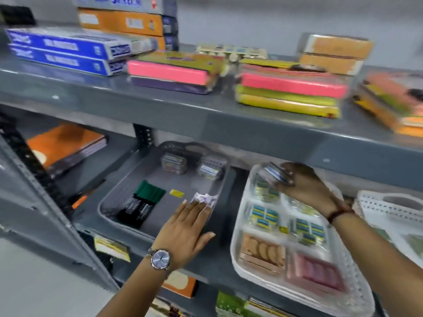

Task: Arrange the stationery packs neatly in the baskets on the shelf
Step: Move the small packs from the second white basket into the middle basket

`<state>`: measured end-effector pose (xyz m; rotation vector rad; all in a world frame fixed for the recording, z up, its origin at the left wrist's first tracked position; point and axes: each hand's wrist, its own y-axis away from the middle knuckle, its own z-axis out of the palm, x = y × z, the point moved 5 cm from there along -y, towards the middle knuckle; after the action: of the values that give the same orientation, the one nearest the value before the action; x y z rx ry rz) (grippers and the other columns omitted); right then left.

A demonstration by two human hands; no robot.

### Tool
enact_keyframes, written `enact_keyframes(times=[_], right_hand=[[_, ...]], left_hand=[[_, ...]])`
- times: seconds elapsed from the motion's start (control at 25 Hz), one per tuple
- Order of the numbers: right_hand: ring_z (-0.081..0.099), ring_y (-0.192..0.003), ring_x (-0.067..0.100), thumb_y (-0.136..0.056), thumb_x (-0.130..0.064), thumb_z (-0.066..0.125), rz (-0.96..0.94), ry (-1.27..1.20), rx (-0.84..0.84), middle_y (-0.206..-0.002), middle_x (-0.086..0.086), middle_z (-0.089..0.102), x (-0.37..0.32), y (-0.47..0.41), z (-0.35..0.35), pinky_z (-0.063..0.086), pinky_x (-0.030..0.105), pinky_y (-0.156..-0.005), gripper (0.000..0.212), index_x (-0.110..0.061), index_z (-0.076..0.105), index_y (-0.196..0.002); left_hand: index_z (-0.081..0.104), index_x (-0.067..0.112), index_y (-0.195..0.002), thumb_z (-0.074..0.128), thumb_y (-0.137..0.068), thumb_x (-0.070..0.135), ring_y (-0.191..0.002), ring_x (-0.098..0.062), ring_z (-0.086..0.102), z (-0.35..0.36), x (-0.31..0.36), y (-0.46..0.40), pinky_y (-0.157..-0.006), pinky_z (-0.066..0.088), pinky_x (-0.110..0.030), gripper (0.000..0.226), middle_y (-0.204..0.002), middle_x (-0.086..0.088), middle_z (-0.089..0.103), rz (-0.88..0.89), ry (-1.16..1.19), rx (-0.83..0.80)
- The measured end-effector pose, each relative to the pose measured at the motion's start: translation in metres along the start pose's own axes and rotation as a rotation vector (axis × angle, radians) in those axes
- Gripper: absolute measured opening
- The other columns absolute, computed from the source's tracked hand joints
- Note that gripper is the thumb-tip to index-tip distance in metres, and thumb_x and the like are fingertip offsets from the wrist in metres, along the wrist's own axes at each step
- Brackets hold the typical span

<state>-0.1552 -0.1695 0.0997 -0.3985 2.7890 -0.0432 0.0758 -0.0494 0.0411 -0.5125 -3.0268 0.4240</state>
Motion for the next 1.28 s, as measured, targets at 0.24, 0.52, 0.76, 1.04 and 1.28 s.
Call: enact_keyframes(times=[0.24, 0.52, 0.76, 1.04, 1.28], right_hand=[[0.057, -0.117, 0.029, -0.086, -0.028, 0.064, -0.101, -0.049, -0.09, -0.127, 0.017, 0.061, -0.105, -0.109, 0.077, 0.042, 0.028, -0.089, 0.042, -0.011, 0.057, -0.124], [0.059, -0.113, 0.028, -0.082, -0.04, 0.062, 0.02, 0.258, -0.082, -0.123, 0.008, 0.064, -0.104, -0.154, 0.126, 0.044, 0.033, -0.093, 0.044, -0.022, 0.058, -0.122], [0.053, -0.119, 0.027, -0.08, -0.038, 0.064, 0.05, 0.249, -0.12, -0.13, 0.002, 0.06, -0.096, -0.163, 0.14, 0.032, 0.042, -0.102, 0.05, -0.034, 0.05, -0.128], [0.049, -0.125, 0.025, -0.088, -0.033, 0.054, -0.036, 0.21, 0.07, -0.134, 0.006, 0.056, -0.061, -0.104, 0.084, 0.034, 0.038, -0.103, 0.039, -0.022, 0.055, -0.126], [0.058, -0.116, 0.025, -0.09, -0.029, 0.052, 0.275, 0.224, 0.27, -0.127, 0.006, 0.062, 0.106, 0.042, -0.001, 0.041, 0.036, -0.095, 0.033, -0.019, 0.061, -0.119]], left_hand=[[0.071, 0.015, -0.103, 0.028, -0.08, 0.053, -0.097, -0.015, 0.069, 0.031, -0.026, 0.013, -0.083, 0.057, -0.033, 0.061, -0.102, 0.001, 0.074, 0.071, -0.016, -0.069], [0.07, 0.021, -0.105, 0.023, -0.079, 0.057, -0.102, -0.011, 0.066, 0.042, -0.028, 0.012, -0.085, 0.056, -0.03, 0.065, -0.106, 0.006, 0.073, 0.09, 0.009, -0.081], [0.069, 0.02, -0.106, 0.024, -0.08, 0.056, -0.103, -0.012, 0.066, 0.044, -0.031, 0.015, -0.085, 0.056, -0.032, 0.064, -0.107, 0.004, 0.073, 0.111, 0.017, -0.089], [0.069, 0.014, -0.105, 0.031, -0.081, 0.047, -0.101, -0.015, 0.067, 0.007, -0.006, -0.004, -0.084, 0.054, -0.033, 0.056, -0.105, 0.001, 0.073, 0.079, 0.064, 0.051], [0.069, 0.01, -0.104, 0.005, -0.095, 0.047, -0.099, -0.018, 0.068, -0.001, 0.117, -0.032, -0.102, 0.023, -0.026, 0.075, -0.105, -0.002, 0.073, 0.29, 0.097, 0.007]])
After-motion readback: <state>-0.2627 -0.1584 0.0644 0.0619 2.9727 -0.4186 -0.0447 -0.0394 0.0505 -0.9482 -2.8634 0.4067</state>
